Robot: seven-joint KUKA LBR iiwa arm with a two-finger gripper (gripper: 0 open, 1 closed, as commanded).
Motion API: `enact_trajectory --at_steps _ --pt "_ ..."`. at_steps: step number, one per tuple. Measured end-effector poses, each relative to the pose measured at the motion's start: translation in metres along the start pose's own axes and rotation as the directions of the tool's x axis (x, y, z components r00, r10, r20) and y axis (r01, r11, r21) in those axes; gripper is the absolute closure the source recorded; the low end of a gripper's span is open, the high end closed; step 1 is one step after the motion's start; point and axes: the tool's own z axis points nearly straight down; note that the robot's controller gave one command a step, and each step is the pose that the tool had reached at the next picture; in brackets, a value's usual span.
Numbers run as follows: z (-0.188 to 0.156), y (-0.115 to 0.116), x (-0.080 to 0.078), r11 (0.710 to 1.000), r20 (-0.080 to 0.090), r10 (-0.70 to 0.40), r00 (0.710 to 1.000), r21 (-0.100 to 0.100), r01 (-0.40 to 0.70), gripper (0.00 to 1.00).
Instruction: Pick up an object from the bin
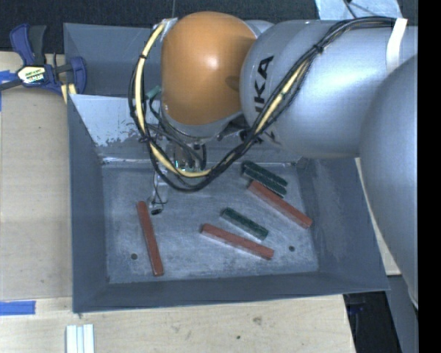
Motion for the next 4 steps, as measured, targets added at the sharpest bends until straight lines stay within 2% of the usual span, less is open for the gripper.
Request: enact_trajectory --at_steps 1,2,3,4 --pt "0.121 0.002 0.036 0.681 0.001 -0.733 0.681 0.001 0.733 0.00" --pt "0.148 -0.035 0.022 0.678 0.002 -0.735 0.678 0.004 0.735 0.00" --pt "0.146 -0.032 0.022 0.677 0.005 -0.736 0.677 0.003 0.736 1.00" --pt "-0.049 -0.027 0.041 0.696 0.015 -0.718 0.696 0.009 0.718 1.00"
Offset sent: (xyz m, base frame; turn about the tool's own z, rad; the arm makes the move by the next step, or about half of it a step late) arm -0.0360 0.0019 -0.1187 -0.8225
